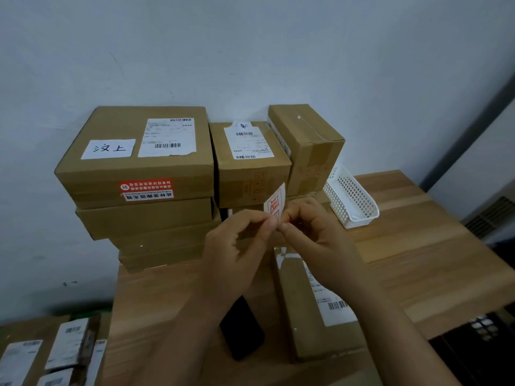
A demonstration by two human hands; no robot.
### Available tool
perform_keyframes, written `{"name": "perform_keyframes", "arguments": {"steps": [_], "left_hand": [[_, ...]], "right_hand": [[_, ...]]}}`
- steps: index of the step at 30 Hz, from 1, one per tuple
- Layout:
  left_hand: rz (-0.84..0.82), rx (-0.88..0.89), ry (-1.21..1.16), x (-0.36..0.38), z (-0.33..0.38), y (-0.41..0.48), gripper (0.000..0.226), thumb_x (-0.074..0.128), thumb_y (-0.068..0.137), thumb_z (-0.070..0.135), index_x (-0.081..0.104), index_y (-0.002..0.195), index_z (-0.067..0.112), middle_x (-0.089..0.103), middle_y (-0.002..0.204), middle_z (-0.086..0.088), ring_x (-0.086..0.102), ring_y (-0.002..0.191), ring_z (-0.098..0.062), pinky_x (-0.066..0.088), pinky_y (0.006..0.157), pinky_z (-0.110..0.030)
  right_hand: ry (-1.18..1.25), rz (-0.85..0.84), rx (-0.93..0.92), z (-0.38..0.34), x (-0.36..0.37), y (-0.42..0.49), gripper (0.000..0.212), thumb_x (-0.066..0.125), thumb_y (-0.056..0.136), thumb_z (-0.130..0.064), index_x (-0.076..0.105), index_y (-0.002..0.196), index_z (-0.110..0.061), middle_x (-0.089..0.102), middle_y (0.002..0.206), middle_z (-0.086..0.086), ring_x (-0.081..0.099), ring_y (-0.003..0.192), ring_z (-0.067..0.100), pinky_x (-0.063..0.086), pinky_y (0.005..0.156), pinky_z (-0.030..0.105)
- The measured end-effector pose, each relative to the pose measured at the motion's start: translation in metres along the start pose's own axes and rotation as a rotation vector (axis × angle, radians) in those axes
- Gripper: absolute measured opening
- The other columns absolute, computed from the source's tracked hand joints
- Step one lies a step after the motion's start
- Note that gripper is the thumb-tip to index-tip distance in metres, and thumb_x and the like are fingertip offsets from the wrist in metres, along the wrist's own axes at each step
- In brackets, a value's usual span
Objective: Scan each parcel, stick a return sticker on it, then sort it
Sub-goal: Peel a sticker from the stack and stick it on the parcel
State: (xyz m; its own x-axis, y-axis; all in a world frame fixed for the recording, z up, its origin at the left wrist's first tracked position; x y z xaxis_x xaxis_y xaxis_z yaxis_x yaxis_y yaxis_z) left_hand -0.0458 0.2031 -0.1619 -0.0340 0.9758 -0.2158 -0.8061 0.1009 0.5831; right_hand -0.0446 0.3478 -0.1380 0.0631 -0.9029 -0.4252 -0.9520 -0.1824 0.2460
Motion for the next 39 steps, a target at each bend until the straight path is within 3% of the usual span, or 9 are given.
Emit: {"name": "perform_keyframes", "arguments": {"steps": [6,8,11,14,18,23,28,35,39], "left_hand": [[0.007,-0.094,-0.010,0.014,-0.020,0.005,0.021,0.047,0.094,0.035,0.062,0.095,0.019,0.063,0.089,0.013,0.062,0.084,-0.006,0.048,0.067,-0.014],[0.042,-0.185,0.012,0.018,-0.032,0.006,0.026,0.049,0.094,0.041,0.061,0.095,0.019,0.062,0.091,0.012,0.060,0.088,-0.005,0.048,0.067,-0.013],[0.068,-0.304,0.039,0.029,-0.051,0.009,0.025,0.051,0.096,0.037,0.062,0.096,0.014,0.063,0.092,0.005,0.059,0.087,-0.003,0.048,0.066,-0.012],[0.080,-0.399,0.068,0.049,-0.068,0.012,0.021,0.049,0.097,0.031,0.062,0.094,0.015,0.064,0.090,0.004,0.060,0.085,-0.002,0.046,0.064,-0.010],[0.106,-0.522,0.130,0.077,-0.087,0.013,0.017,0.050,0.098,0.034,0.060,0.089,0.023,0.062,0.089,0.008,0.060,0.085,-0.004,0.046,0.062,-0.015],[0.199,-0.642,0.192,0.129,-0.107,0.025,0.016,0.050,0.098,0.033,0.060,0.086,0.027,0.062,0.086,0.011,0.058,0.081,0.001,0.044,0.062,-0.022],[0.279,-0.766,0.201,0.188,-0.126,0.033,0.017,0.050,0.099,0.026,0.063,0.089,0.021,0.062,0.084,-0.002,0.059,0.081,-0.020,0.047,0.067,-0.033],[0.439,-0.914,0.303,0.230,-0.133,0.034,0.015,0.052,0.097,0.028,0.063,0.088,0.025,0.067,0.093,0.007,0.062,0.091,-0.010,0.049,0.073,-0.029],[0.486,-0.945,0.350,0.234,-0.130,0.029,0.016,0.053,0.097,0.028,0.064,0.086,0.025,0.067,0.085,0.005,0.063,0.085,-0.011,0.048,0.073,-0.028]], "right_hand": [[-0.063,0.062,0.052,0.015,-0.014,-0.003,0.015,0.060,0.088,-0.012,0.059,0.076,-0.021,0.053,0.086,-0.005,0.050,0.070,0.001,0.043,0.062,0.014],[-0.038,0.121,0.120,0.030,-0.028,-0.004,0.010,0.059,0.082,-0.022,0.060,0.073,-0.025,0.055,0.083,-0.002,0.053,0.071,0.009,0.046,0.063,0.020],[0.039,0.188,0.248,0.061,-0.055,-0.010,0.008,0.059,0.077,-0.031,0.064,0.074,-0.026,0.061,0.086,0.014,0.058,0.084,0.034,0.052,0.078,0.047],[0.107,0.200,0.337,0.096,-0.085,-0.016,0.013,0.059,0.087,-0.011,0.065,0.076,-0.011,0.063,0.076,0.012,0.059,0.076,0.026,0.050,0.086,0.054],[0.242,0.219,0.426,0.143,-0.121,-0.014,0.013,0.057,0.079,-0.021,0.064,0.072,-0.013,0.067,0.079,0.010,0.061,0.077,0.022,0.051,0.085,0.047],[0.346,0.299,0.532,0.219,-0.178,0.008,0.019,0.052,0.092,-0.001,0.062,0.076,-0.003,0.069,0.074,0.009,0.066,0.070,0.014,0.053,0.067,0.024],[0.026,0.307,0.573,0.305,-0.238,0.046,0.014,0.061,0.089,-0.015,0.068,0.082,-0.006,0.071,0.074,0.005,0.068,0.073,0.018,0.054,0.067,0.029],[-0.319,0.101,0.515,0.395,-0.254,0.127,0.006,0.063,0.087,-0.017,0.063,0.082,-0.012,0.063,0.078,-0.003,0.058,0.069,0.009,0.043,0.055,0.024],[-0.343,0.031,0.507,0.425,-0.236,0.148,0.015,0.070,0.084,-0.017,0.062,0.079,-0.006,0.064,0.078,0.006,0.062,0.075,0.021,0.053,0.070,0.038]]}}
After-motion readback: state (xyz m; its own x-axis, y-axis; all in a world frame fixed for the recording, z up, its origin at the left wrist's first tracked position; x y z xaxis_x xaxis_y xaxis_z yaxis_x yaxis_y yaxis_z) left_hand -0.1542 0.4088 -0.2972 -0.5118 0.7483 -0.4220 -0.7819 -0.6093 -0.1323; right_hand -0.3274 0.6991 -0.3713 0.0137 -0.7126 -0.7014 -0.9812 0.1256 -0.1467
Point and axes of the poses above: each hand's wrist, its own y-axis towards the middle knuckle, its own x-axis out of the palm, z = x × y, the point moved 4 cm from there along y, towards the middle knuckle
